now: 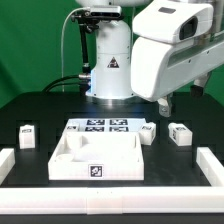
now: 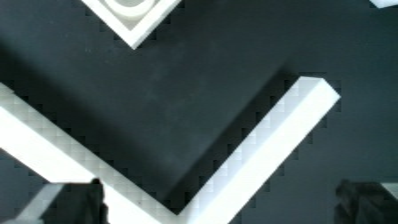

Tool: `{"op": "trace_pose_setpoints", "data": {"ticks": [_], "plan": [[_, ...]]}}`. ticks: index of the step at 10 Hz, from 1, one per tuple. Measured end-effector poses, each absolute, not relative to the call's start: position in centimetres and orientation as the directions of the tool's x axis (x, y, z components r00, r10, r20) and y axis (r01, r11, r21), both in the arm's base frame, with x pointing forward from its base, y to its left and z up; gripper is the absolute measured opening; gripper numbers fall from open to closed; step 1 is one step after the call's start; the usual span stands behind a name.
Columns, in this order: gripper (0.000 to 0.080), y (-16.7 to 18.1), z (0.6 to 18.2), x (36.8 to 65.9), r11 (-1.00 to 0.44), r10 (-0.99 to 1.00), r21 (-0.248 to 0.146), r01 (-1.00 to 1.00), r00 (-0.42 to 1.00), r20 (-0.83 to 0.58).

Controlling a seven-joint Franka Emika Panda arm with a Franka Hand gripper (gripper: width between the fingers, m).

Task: Assemble one leg

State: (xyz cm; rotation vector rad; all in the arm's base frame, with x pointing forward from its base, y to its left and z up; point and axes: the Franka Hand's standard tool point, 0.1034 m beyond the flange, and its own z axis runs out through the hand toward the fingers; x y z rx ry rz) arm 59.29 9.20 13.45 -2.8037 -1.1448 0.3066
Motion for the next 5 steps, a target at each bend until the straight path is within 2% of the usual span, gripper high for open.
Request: {"op": "trace_pose_setpoints", "data": {"ticks": [5], "plan": [[0.0650, 9.19, 13.42, 59.27, -0.713, 0.701, -0.165, 0.682, 0.697, -0.149]]}}
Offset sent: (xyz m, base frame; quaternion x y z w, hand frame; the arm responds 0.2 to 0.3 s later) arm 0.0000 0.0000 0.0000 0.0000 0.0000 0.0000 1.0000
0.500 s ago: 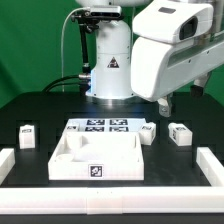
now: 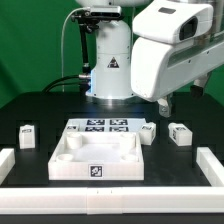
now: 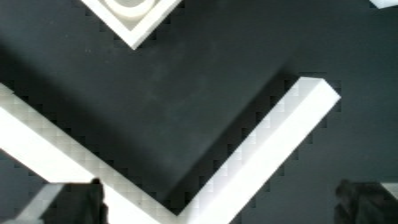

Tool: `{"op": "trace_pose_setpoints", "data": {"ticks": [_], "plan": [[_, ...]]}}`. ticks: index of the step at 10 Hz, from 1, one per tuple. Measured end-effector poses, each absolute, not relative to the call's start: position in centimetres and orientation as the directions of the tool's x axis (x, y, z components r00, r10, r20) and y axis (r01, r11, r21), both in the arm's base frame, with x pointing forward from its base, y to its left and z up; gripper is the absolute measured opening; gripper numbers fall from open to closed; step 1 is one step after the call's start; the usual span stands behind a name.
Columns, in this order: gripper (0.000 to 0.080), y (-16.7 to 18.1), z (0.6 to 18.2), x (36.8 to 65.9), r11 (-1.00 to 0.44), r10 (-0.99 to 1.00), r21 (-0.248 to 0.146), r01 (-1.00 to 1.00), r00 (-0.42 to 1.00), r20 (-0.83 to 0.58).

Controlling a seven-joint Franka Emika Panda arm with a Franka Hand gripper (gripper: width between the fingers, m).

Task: Assemble one leg

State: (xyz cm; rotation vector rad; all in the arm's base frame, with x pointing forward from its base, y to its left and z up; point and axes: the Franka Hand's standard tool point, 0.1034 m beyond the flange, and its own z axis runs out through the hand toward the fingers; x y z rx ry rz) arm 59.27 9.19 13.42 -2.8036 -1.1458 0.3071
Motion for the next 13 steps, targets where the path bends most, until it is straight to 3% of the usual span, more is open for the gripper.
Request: {"op": "trace_pose_setpoints", "data": {"ticks": [4, 5, 9, 10, 13], "plan": [[0.0650, 9.1, 13.4, 59.3, -0.706, 0.708, -0.163, 0.689, 0.692, -0.143], [0.0650, 8.3, 13.3, 59.1, -0.659, 0.751, -0.145, 0.738, 0.653, -0.096], [0.0650, 2.9, 10.3, 54.6, -0.369, 0.928, 0.040, 0.929, 0.365, 0.075], [0.0650, 1.8, 9.2, 53.3, -0.404, 0.913, -0.014, 0.914, 0.405, 0.052], [0.0650, 2.0, 9.5, 53.8, -0.403, 0.914, -0.007, 0.915, 0.403, 0.055]]}}
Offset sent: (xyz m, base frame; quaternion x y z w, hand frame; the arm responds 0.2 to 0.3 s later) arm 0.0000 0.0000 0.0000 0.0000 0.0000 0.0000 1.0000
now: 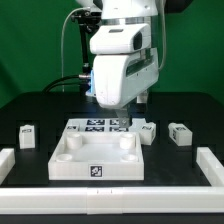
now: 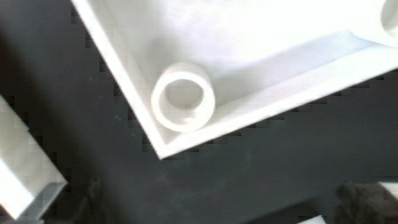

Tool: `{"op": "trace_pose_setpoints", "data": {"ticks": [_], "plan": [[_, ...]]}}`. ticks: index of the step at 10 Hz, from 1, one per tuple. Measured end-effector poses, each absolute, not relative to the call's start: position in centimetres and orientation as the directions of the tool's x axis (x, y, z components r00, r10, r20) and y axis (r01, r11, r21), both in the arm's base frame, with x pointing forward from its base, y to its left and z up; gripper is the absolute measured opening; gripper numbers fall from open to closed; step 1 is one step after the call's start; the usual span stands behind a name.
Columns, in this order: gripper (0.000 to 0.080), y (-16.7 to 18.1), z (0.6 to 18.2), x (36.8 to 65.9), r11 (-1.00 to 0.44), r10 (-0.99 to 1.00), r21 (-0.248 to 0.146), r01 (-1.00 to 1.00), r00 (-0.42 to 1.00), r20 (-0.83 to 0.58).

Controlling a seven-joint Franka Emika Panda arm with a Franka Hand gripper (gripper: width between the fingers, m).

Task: Assemble one leg

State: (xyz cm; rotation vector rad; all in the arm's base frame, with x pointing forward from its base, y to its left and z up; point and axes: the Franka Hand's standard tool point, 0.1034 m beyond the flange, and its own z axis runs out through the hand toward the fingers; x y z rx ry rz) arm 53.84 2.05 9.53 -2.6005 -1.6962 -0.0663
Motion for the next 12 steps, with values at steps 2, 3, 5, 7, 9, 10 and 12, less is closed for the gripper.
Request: {"op": "trace_pose_setpoints", "data": {"ticks": [2, 3, 5, 7, 9, 10, 12], "plan": [[0.0650, 2.1, 9.3, 53.7, -0.342, 0.939, -0.017, 0.939, 0.343, 0.038], [0.0650, 1.9, 8.7, 52.7, -0.280, 0.959, -0.014, 0.960, 0.280, 0.039], [0.0650, 0.2, 6.7, 48.9, -0.152, 0.987, 0.013, 0.988, 0.152, 0.044], [0.0650, -0.9, 4.4, 46.8, -0.107, 0.994, 0.069, 0.992, 0.105, 0.044], [0.0650, -2.8, 4.1, 46.6, -0.134, 0.990, 0.034, 0.990, 0.133, 0.037], [0.0650, -2.6, 4.1, 46.5, -0.131, 0.991, 0.032, 0.991, 0.130, 0.037], [0.0650, -2.0, 4.2, 46.9, -0.144, 0.989, 0.037, 0.989, 0.142, 0.040]]}}
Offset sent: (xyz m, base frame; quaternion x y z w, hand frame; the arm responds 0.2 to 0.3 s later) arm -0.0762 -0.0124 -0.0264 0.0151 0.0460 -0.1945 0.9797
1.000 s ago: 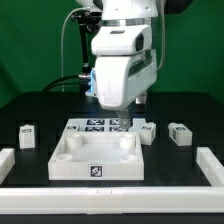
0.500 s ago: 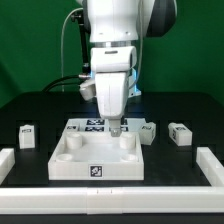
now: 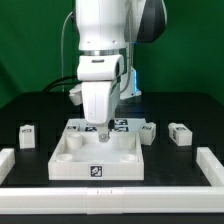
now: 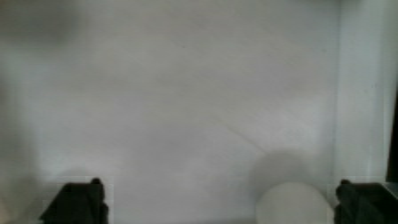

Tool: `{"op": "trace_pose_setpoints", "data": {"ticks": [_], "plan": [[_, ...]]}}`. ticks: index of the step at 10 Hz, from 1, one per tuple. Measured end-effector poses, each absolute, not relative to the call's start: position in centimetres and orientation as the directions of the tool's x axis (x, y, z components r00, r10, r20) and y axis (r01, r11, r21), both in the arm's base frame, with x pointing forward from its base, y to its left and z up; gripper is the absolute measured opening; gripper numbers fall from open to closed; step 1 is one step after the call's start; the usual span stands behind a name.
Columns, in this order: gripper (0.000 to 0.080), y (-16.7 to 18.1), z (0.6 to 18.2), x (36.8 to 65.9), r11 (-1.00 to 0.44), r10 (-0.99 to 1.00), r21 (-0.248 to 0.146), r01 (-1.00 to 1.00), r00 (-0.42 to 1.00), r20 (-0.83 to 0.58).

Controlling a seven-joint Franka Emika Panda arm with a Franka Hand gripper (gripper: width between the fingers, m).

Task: Assemble one leg

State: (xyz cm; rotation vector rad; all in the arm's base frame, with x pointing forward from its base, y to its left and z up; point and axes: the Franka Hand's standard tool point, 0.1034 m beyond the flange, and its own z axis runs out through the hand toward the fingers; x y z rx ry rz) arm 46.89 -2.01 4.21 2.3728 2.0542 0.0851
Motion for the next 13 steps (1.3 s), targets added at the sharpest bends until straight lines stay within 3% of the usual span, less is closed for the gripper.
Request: {"op": "trace_pose_setpoints", "data": {"ticks": [4, 7, 11, 13], "plan": [[0.0650, -3.0, 2.6, 43.9, 0.013, 1.000, 0.026, 1.000, -0.014, 0.022], [0.0650, -3.0, 0.9, 43.1, 0.025, 0.999, -0.005, 1.000, -0.025, 0.025], [0.0650, -2.7, 0.8, 43.3, -0.020, 0.999, -0.010, 1.000, 0.020, 0.027], [0.0419, -2.7, 0.6, 43.1, -0.020, 0.999, -0.014, 1.000, 0.021, 0.027]]}}
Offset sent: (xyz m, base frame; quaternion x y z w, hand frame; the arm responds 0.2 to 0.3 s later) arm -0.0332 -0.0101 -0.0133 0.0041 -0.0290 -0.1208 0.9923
